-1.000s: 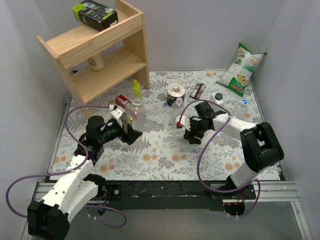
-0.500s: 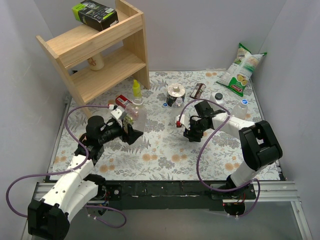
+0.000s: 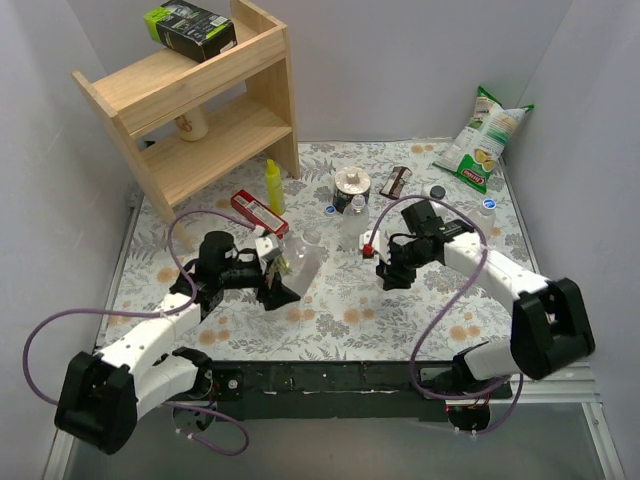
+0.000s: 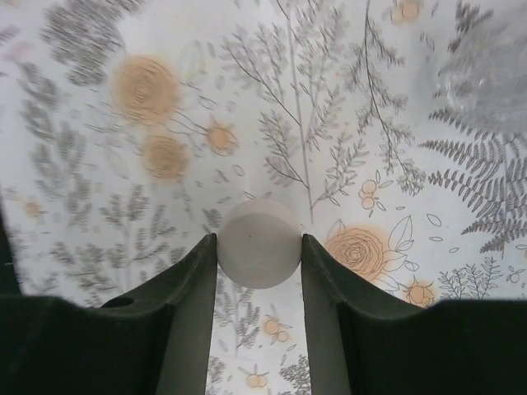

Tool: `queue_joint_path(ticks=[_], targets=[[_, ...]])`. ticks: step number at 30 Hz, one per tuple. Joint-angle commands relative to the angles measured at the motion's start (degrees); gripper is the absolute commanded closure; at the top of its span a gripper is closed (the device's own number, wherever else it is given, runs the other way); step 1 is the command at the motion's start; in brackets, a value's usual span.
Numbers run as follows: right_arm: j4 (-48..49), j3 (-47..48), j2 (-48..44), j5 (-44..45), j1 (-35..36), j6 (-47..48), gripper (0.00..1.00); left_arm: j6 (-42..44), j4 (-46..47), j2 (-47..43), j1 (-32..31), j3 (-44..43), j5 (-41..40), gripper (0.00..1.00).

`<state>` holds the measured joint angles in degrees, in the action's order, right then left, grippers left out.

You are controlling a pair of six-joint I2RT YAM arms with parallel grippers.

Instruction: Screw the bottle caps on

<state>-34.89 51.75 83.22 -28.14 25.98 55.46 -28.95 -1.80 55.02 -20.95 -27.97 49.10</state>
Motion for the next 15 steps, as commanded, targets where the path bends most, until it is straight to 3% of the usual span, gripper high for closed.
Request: queue_joint_path(ticks=[1, 8, 15], targets=[[-14.93, 7.38, -12.17, -11.14, 1.44, -2.1, 0.68, 15.04, -2.16, 4.65, -6.46, -0.87, 6.97, 1.0], [-17.67, 22.49, -15.72, -15.27, 6.62, -8.6, 0.67, 20.33, 6.81, 11.06, -14.02, 0.46, 5.48, 1.0], [-15.91, 28.58, -12.39, -16.86, 13.56, -9.24, 0.67, 20.51, 9.01, 13.0, -15.52, -0.16, 4.78, 1.0]])
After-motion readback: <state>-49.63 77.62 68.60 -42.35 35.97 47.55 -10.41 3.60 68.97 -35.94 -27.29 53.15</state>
